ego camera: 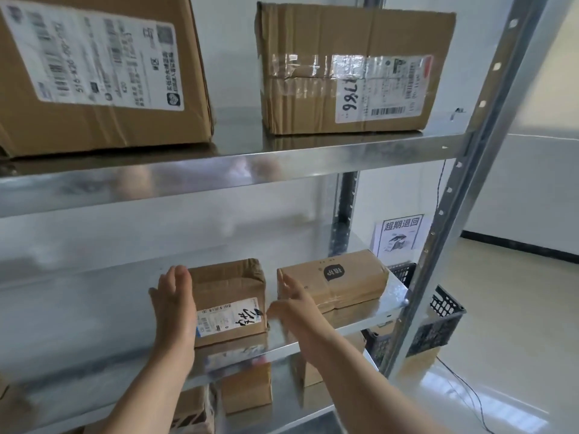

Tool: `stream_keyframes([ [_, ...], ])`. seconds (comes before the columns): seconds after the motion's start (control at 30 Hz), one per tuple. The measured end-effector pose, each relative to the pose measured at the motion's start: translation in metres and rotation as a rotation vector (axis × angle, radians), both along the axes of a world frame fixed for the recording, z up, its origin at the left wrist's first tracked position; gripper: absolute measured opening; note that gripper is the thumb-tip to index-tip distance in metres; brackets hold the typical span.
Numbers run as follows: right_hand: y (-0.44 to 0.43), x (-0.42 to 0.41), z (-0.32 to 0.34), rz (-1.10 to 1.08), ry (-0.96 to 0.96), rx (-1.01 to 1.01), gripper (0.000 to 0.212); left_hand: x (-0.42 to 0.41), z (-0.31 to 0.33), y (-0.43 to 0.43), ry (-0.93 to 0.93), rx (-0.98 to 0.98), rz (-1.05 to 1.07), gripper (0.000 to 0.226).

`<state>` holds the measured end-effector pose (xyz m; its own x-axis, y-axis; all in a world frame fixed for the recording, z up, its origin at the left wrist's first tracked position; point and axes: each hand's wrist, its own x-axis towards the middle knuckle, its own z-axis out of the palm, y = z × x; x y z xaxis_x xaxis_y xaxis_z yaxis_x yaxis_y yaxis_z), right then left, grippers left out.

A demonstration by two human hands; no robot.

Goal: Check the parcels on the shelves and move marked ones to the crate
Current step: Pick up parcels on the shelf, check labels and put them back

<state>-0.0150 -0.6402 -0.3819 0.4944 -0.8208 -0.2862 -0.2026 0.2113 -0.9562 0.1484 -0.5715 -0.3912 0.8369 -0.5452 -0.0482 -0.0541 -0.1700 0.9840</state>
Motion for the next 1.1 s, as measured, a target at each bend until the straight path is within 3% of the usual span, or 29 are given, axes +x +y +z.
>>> stream_keyframes([
  [0.1,-0.006,-0.018,0.009,-0.02,0.024,-0.061,0.063,-0.027,0.018,-0.007,-0.125,-0.069,0.005,0.096],
  [0.2,-0.023,-0.037,0.017,-0.056,0.048,-0.14,0.069,-0.055,0.027,-0.023,-0.083,-0.147,0.019,0.062],
  [0.37,-0.055,-0.065,0.02,-0.078,0.114,-0.298,0.061,-0.089,0.017,-0.065,0.015,-0.167,-0.17,0.093],
  [0.5,-0.093,-0.088,0.01,-0.016,0.276,-0.459,0.064,-0.119,0.003,-0.095,-0.047,-0.093,-0.208,0.076],
  [0.63,-0.13,-0.112,-0.002,-0.017,0.475,-0.535,0.071,-0.134,-0.011,-0.116,-0.093,0.028,-0.167,0.075],
  [0.9,-0.17,-0.126,-0.027,0.028,0.632,-0.416,0.077,-0.134,-0.045,-0.146,-0.025,0.11,-0.155,0.072],
  [1.1,-0.179,-0.124,-0.044,0.025,0.573,-0.327,0.082,-0.13,-0.047,-0.156,-0.103,0.228,-0.141,0.071],
])
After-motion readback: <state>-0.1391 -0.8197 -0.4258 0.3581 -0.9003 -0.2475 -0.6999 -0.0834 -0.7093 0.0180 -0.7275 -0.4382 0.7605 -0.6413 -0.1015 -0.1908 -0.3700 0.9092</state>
